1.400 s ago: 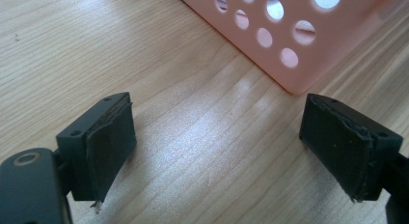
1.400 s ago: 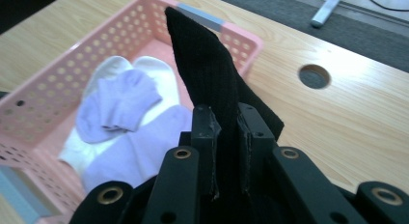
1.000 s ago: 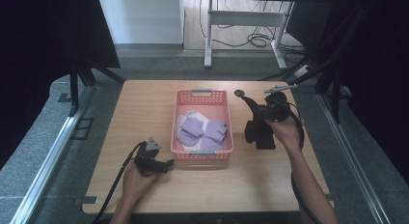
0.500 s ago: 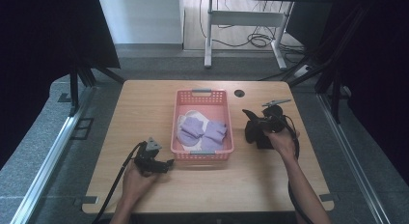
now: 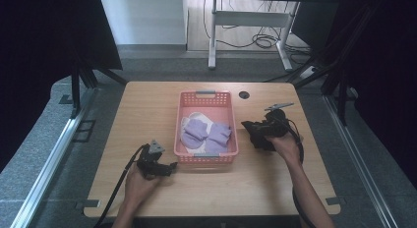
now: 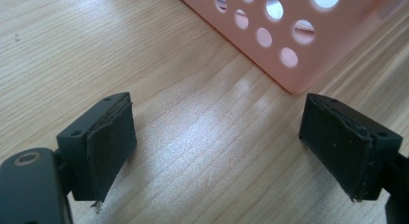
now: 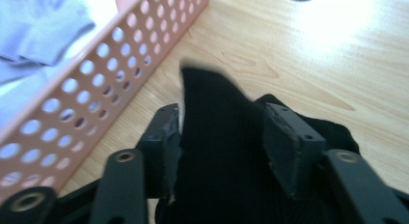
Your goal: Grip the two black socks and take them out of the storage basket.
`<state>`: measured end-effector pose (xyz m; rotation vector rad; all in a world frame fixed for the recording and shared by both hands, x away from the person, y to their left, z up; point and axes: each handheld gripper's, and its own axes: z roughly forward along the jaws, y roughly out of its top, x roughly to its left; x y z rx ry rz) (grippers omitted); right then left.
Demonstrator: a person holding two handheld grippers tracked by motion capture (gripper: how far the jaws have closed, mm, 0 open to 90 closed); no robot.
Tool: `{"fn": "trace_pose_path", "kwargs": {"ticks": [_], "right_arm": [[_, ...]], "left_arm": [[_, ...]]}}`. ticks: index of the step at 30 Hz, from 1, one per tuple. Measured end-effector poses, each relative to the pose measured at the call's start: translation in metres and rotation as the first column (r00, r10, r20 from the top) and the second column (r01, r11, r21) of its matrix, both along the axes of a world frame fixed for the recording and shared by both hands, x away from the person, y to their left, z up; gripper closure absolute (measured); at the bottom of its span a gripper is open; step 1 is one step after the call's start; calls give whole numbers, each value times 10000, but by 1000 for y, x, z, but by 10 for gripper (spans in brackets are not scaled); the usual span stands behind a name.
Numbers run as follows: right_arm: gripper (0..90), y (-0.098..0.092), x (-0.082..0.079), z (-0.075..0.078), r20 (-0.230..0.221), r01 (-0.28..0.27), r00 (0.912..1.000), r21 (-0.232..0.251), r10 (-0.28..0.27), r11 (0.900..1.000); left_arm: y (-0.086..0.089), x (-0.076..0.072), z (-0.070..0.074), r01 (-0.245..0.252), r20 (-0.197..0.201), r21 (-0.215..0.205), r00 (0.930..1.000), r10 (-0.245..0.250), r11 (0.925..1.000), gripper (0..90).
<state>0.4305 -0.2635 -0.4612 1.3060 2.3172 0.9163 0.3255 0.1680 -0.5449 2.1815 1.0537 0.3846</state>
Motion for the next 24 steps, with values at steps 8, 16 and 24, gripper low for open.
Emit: {"fn": "trace_pose_path", "kwargs": {"ticks": [8,16,24], "right_arm": [[360,-5,-12,5,142,-220,9997,355,215,9991],[314,-5,-25,15,292,-460,9986,494,446,9977],[265,-5,-38,22,282,-638,9977,517,624,9966]], "left_arm": [[0,0,0,1,-1,2,10000,-1,10000,124],[0,0,0,3,1,-4,10000,-3,10000,125],[0,0,0,-3,0,-5,10000,3,10000,125]]}}
